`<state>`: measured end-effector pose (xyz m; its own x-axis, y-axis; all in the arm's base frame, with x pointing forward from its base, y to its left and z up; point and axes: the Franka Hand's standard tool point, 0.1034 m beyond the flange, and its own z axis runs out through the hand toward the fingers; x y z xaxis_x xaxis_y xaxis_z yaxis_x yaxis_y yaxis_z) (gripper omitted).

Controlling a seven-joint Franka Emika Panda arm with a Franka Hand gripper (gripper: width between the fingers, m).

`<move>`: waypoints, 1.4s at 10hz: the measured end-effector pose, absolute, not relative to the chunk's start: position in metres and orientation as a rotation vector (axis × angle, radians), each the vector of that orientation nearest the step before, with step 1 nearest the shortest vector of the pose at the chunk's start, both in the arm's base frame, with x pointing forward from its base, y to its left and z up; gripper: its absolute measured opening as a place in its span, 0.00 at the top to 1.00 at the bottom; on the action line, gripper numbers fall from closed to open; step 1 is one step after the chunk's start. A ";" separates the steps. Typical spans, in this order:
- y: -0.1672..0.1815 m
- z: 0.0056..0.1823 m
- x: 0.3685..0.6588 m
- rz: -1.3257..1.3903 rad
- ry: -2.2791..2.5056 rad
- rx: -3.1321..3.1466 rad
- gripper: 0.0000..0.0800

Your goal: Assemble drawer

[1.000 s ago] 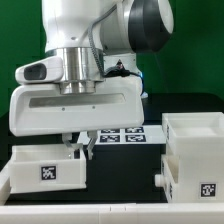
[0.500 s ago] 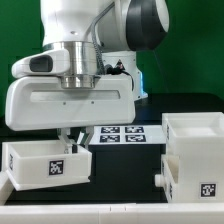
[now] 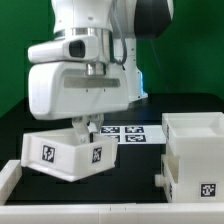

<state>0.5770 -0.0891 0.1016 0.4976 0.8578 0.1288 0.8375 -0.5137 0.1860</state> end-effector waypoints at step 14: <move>-0.072 0.080 0.549 0.074 1.909 2.589 0.95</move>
Offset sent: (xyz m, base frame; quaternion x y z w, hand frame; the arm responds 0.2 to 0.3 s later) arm 0.0000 0.0000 0.0000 0.0000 0.0000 0.0000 1.0000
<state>0.5490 -0.0725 0.0798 0.2958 0.9517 0.0821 0.9552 -0.2939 -0.0340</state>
